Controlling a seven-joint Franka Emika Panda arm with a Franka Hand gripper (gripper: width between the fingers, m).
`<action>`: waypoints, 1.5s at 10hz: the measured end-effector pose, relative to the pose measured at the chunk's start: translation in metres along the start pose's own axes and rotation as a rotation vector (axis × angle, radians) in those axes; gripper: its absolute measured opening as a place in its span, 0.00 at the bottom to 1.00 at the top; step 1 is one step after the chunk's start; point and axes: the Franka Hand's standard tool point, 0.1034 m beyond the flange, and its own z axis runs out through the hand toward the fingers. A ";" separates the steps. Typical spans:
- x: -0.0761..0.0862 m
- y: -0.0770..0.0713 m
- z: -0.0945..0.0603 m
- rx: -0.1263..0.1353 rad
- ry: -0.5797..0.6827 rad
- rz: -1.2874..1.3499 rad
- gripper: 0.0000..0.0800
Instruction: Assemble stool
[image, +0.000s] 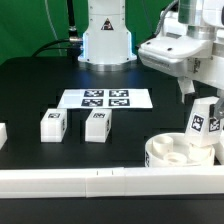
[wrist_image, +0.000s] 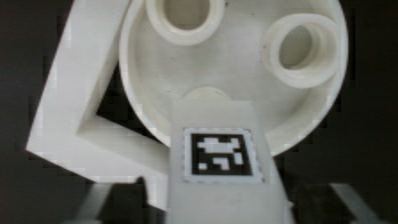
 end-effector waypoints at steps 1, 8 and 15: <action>0.000 0.000 0.000 0.000 0.000 0.015 0.42; 0.001 -0.007 0.001 0.080 -0.011 0.663 0.42; 0.000 0.000 0.002 0.066 0.028 1.226 0.42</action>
Offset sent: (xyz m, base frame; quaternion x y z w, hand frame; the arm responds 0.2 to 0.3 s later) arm 0.0000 0.0000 0.0000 0.0000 0.0000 0.0650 0.9979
